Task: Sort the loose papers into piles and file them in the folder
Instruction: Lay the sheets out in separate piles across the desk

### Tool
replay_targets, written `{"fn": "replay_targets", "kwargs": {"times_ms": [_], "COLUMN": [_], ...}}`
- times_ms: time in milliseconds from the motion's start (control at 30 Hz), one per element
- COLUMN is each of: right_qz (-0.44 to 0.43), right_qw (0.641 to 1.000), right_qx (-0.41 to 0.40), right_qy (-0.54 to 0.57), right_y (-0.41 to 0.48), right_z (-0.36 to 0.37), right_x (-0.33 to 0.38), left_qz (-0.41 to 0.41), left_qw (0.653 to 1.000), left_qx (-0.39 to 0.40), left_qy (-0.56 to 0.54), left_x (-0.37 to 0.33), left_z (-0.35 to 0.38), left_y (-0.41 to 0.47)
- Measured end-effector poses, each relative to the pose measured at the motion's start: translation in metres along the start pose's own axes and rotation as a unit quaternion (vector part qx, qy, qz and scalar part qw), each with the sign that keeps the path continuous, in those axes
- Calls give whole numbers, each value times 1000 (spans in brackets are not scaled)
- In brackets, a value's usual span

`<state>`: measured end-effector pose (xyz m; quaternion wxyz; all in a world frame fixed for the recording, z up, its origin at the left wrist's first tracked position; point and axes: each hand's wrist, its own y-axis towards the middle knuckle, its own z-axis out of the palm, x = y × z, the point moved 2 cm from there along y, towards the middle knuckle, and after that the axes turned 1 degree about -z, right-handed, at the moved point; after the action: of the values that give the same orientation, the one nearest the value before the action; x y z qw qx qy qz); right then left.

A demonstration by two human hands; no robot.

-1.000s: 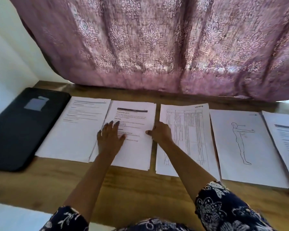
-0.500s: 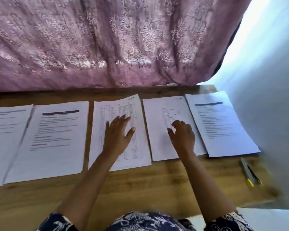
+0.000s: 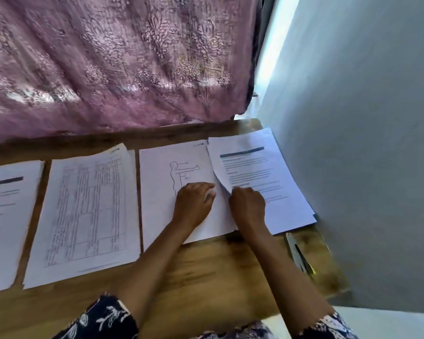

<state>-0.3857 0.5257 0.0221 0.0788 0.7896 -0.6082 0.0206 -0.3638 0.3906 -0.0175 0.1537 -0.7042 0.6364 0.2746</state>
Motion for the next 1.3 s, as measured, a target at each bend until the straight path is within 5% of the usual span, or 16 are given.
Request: {"fn": "replay_targets", "kwargs": {"times_ms": [200,333,533,700,833,967,1300], "right_qz": [-10,-29,108,144,77,25,-36], "right_qw": [996,965,932,786,782,790,821], "right_qx": [56,153,-16,143,162,285,369], "right_qy": [68,209,346,584,597,542,435], "right_y": [4,2,19,35,25,13,-10], "right_z": [-6,-8,-11,-3,6,18,59], "right_x": [-17,-27,-59,-20,60,163,358], "left_qz": [-106,-174,-157,-212,-254,-295,-396], "left_qw": [987,959,941,901,889,887,875], "left_qx": [48,0,-72,-149,-219,-289,-279], "left_qy": [-110,-224,-291,-348,-313,-206,-20], "left_x": [-28,-26,5,59,103,156,307], "left_z": [3,-4,-49,-99,-154,-225,-313], "left_y": [19,26,7,-16,-42,-84,-166]}}
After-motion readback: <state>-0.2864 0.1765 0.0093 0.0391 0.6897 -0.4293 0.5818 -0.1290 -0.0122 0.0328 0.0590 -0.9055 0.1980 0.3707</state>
